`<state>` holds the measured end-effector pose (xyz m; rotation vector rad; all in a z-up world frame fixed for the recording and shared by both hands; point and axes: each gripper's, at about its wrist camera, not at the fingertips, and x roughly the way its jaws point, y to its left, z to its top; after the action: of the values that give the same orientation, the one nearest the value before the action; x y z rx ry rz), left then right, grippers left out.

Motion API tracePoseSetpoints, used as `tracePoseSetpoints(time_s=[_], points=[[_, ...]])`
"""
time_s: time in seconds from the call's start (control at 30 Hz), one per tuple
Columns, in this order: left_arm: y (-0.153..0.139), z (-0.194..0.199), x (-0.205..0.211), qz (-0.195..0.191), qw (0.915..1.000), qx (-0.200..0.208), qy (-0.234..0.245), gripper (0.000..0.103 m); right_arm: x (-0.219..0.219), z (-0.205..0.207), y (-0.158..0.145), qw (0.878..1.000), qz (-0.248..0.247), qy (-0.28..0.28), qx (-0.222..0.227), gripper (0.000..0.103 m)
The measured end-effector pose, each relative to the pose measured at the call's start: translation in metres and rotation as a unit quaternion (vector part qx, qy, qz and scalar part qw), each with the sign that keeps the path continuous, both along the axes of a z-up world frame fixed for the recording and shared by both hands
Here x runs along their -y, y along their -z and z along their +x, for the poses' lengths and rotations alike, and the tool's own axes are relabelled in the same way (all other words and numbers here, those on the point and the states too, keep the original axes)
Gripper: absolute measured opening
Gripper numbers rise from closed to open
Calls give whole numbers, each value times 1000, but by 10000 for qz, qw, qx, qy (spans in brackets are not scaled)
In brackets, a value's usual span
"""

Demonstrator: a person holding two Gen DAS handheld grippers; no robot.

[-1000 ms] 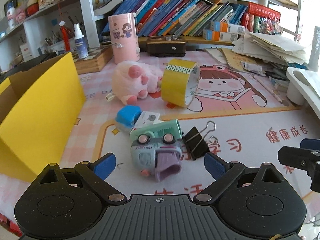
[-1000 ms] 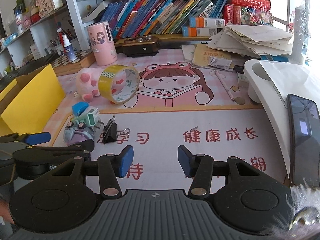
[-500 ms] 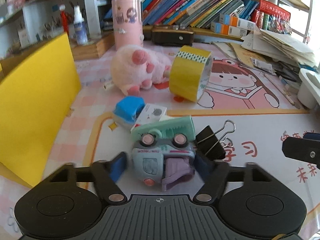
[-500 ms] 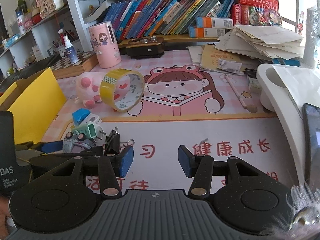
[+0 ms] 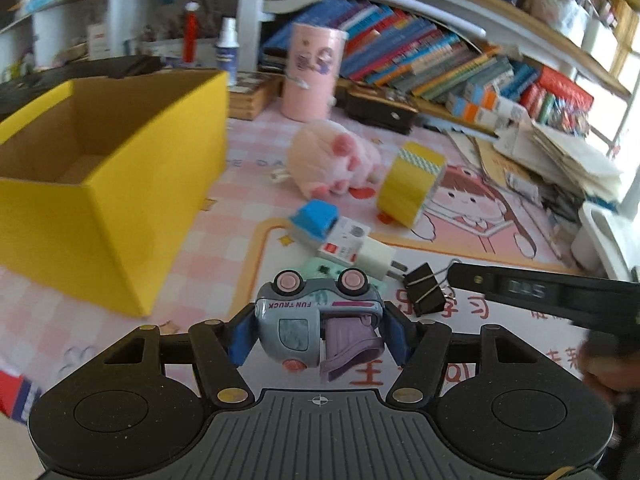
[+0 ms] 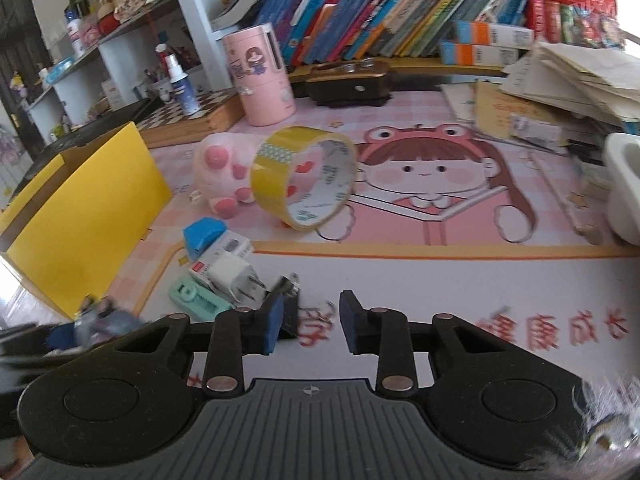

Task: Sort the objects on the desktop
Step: 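Close the left gripper on the grey toy truck and lift it, then carry the truck with the left gripper over the yellow box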

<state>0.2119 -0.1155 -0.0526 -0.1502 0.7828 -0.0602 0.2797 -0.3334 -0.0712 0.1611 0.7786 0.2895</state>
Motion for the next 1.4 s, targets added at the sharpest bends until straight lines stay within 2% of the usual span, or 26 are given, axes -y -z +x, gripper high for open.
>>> tracePoseSetpoints(time_s=[0.13,0.23,0.37,0.47,0.73,1.03,1.13,1.4], points=[[-10,-13,-10,-49,9999,41,-86,64,-10,10,4,9997,27,-243,36,24],[-12,-21,-10,64,10000,52,-5,64,-18,15,9,9993,-4,-383,30,21],[-18,-32,-12,152,9998,111,-20,64,-22,18,12,9993,-10,-373,69,6],[-23,-39,-14,210,9995,242,7,64,-22,13,9,9992,-120,-303,235,2],[-25,-53,-27,50,9995,305,-19,64,-21,-15,-10,9985,-291,-184,428,2],[-30,-73,-56,-61,9990,356,273,64,-38,-76,-38,9974,-427,135,571,2],[-31,-82,-68,168,9992,255,275,64,-51,-98,-43,9973,-462,234,525,2],[-39,-121,-111,140,9976,397,544,64,-105,-155,-46,9970,-635,295,329,2]])
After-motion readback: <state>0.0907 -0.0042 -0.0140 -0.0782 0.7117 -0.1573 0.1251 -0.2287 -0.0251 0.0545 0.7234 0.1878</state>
